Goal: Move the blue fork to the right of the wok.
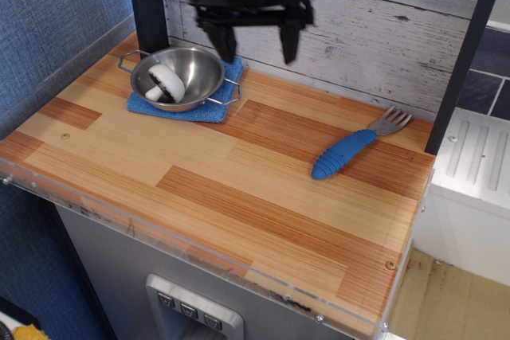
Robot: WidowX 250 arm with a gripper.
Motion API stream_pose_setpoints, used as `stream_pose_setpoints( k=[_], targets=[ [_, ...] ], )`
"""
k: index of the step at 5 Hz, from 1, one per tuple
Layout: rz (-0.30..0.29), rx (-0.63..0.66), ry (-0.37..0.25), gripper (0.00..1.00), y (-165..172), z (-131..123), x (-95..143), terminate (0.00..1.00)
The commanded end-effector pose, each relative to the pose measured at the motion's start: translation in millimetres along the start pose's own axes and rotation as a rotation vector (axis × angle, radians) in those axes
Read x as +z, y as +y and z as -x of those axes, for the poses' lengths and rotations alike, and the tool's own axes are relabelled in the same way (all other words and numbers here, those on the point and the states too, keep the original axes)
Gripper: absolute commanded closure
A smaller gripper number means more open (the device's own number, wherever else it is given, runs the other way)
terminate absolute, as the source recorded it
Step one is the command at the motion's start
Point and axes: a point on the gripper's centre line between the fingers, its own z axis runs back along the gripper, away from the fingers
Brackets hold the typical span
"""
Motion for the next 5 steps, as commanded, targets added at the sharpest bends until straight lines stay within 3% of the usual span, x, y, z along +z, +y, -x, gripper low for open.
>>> stream_pose_setpoints(
  k=[1, 2, 3, 5],
  targets=[
    [0.008, -0.298, 0.014, 0.00, -40.7, 14.4, 4.2, 0.00],
    [0.049, -0.424, 0.033, 0.00, -58.7, 16.9, -11.8, 0.00],
    [0.097, -0.467, 0.069, 0.00, -64.7, 24.1, -31.6, 0.00],
    [0.079, -0.580, 0.138, 0.00, -70.1, 28.7, -53.8, 0.00]
  ],
)
